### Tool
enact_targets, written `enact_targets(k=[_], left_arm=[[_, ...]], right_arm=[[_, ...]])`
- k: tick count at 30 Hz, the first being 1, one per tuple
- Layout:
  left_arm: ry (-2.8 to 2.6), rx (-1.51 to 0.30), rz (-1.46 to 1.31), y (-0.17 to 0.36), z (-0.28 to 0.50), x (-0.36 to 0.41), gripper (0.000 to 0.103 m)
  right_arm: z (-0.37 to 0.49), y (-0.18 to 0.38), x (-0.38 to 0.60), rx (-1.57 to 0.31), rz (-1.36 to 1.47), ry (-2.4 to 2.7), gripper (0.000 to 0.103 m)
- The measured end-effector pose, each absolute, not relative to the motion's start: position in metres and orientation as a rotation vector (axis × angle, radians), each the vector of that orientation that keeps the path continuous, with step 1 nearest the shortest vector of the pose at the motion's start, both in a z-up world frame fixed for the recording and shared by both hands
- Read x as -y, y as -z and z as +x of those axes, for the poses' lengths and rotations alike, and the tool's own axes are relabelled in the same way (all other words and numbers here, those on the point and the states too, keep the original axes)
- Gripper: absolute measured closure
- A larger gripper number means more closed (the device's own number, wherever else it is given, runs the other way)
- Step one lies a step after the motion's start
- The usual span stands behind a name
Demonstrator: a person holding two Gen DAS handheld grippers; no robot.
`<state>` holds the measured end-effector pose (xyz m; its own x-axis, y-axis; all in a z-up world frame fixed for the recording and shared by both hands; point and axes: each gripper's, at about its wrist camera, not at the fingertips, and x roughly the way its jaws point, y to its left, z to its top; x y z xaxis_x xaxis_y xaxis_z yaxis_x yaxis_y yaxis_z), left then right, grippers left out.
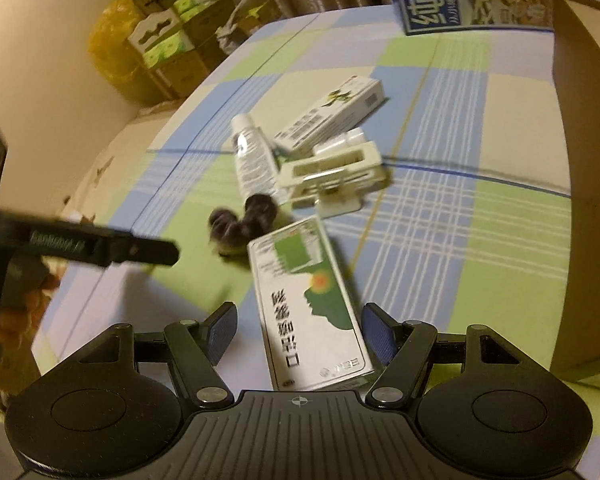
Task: Organize objects
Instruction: 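Grasp the green-and-white medicine box with the right tool while the left tool grasps the brown scrunchie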
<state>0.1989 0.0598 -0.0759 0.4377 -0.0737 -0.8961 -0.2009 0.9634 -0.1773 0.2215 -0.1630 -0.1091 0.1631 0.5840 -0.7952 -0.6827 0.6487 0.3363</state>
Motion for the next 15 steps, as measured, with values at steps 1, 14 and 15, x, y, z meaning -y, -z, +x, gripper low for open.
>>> enact_targets(k=[1, 14, 15], left_arm=[[-0.076, -1.118, -0.273, 0.076, 0.200, -0.059, 0.010], [-0.020, -1.111, -0.252, 0.081, 0.214, -0.042, 0.010], [-0.016, -1.108, -0.251, 0.081, 0.216, -0.039, 0.010]], right_arm=[[0.219, 0.109, 0.159, -1.070, -0.133, -0.898, 0.037], [0.223, 0.117, 0.158, -1.065, -0.185, -0.752, 0.047], [0.225, 0.116, 0.162, -1.070, -0.171, -0.721, 0.047]])
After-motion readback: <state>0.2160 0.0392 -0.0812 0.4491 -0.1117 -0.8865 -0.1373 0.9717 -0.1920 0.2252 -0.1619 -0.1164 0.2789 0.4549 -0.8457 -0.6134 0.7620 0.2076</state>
